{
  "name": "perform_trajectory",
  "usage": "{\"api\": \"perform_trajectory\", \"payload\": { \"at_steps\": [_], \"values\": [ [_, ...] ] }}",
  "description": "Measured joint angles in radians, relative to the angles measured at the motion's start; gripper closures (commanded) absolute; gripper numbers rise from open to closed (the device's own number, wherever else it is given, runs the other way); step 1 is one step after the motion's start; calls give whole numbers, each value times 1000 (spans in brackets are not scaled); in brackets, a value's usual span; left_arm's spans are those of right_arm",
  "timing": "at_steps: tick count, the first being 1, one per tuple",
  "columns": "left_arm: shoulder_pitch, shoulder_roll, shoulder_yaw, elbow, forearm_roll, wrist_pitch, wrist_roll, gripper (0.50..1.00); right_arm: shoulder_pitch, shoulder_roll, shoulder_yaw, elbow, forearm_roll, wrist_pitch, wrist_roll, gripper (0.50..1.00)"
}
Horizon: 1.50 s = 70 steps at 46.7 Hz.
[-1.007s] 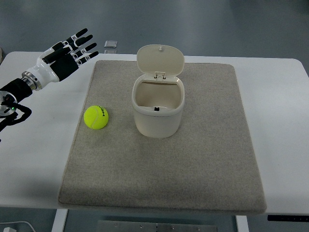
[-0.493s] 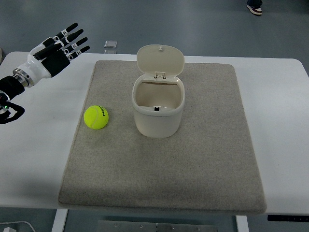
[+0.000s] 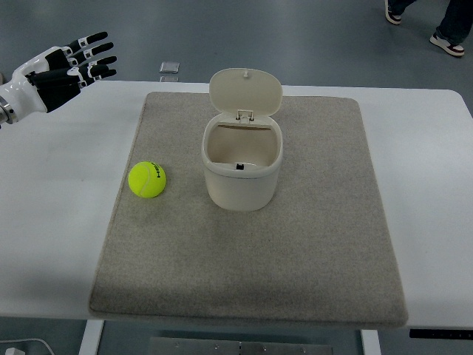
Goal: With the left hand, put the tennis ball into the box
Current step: 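Reach the left hand down toward the tennis ball, fingers spread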
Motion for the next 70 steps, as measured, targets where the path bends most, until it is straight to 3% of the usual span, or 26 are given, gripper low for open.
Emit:
{"api": "perform_trajectory", "payload": {
  "at_steps": [20,31,34,45,70],
  "values": [
    [0,184,7,-216,470,6,-115,553,0,0,0,0,0,0,0,562],
    [12,235,13,-338,698,8,-146,570,0,0,0,0,0,1,0,560],
    [14,238,18,-367,761,9,-153,598,0,0,0,0,0,0,0,562],
    [54,235,28,-453,1081,22,-194,602,0,0,0,0,0,0,0,560],
    [65,150,96,-451,1393,210,-210,574,0,0,0,0,0,0,0,562]
  ]
}}
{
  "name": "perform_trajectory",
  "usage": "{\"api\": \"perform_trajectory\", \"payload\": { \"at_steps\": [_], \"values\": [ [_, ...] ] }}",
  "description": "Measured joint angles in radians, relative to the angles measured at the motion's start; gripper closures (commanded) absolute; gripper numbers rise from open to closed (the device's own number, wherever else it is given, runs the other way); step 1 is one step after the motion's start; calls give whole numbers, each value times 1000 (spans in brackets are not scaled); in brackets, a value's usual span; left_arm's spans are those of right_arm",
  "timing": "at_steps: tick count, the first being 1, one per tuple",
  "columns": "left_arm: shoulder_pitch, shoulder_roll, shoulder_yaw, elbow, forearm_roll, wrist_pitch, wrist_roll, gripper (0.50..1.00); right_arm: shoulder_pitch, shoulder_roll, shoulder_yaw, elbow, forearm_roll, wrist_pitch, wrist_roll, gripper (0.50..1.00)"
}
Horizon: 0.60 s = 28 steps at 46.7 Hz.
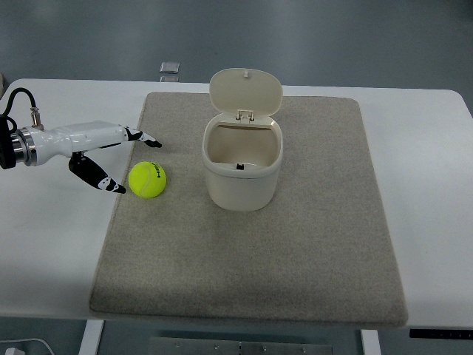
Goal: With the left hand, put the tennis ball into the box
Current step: 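Reach the left hand down toward the tennis ball, fingers spread, then close the left hand fingers around the yellow-green tennis ball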
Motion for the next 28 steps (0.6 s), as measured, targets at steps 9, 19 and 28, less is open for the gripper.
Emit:
{"api": "perform_trajectory", "payload": {
  "at_steps": [9,19,28],
  "values": [
    [0,-56,5,30,61,5,3,574,0,0,0,0,0,0,0,560],
    [-17,-86,76,66,149,27,3,574,0,0,0,0,0,0,0,562],
    [-19,-94,78,79,155,30,5,576,0,0,0,0,0,0,0,562]
  ]
}}
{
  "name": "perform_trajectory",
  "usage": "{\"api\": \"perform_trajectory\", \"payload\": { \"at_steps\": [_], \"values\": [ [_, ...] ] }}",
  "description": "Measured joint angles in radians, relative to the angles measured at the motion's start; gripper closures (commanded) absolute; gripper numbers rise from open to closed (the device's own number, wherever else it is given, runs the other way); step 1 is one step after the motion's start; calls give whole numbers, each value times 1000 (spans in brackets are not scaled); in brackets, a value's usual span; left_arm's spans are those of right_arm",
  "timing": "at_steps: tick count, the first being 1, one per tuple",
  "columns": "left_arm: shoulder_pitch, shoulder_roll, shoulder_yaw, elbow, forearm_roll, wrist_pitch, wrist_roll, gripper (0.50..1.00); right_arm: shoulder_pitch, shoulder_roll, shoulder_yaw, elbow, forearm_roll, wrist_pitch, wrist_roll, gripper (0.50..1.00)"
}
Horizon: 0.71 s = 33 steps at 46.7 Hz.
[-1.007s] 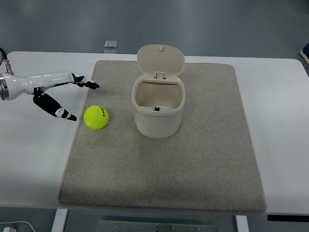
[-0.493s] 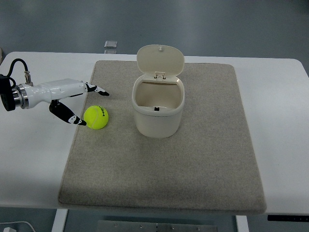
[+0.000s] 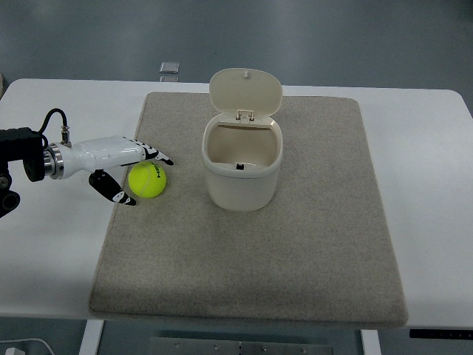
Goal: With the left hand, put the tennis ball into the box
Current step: 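Close the left hand fingers around the yellow-green tennis ball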
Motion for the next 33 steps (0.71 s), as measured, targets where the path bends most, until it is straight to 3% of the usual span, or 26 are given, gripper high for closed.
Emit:
{"api": "perform_trajectory", "payload": {
  "at_steps": [16,20,33],
  "values": [
    [-7,-16,0,19,1,0,-1,602,0,0,0,0,0,1,0,562],
    [-7,-16,0,19,1,0,-1,673,0,0,0,0,0,0,0,562],
    [-6,-17,2,19,25,-1,-3,801,0,0,0,0,0,1,0,562]
  ]
}}
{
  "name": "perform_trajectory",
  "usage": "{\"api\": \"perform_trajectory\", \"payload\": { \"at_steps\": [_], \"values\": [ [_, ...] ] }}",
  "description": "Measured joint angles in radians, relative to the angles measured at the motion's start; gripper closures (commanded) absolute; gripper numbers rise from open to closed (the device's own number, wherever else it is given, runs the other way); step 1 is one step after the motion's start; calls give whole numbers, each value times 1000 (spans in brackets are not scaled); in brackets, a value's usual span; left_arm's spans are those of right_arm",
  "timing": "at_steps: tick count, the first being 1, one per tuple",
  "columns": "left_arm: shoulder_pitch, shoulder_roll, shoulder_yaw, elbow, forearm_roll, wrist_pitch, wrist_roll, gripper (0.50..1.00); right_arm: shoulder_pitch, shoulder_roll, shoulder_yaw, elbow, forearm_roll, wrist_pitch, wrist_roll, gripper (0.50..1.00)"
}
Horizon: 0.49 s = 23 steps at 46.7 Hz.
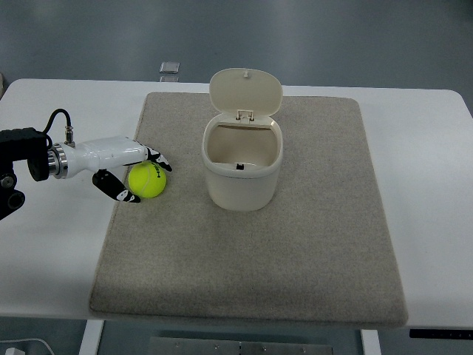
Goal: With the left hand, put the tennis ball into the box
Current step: 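Close the left hand fingers around the yellow-green tennis ball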
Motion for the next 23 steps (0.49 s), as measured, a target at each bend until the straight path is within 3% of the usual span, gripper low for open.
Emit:
{"api": "perform_trajectory", "payload": {
  "at_steps": [5,12,23],
  "values": [
    [0,-2,0,0,33,1,1,806,0,0,0,0,0,0,0,562],
    [-2,-18,0,2,37,2,0,1000,0,0,0,0,0,0,0,562],
    [-36,-5,-10,-2,26,11,-3,1000,0,0,0,0,0,0,0,562]
  ]
}}
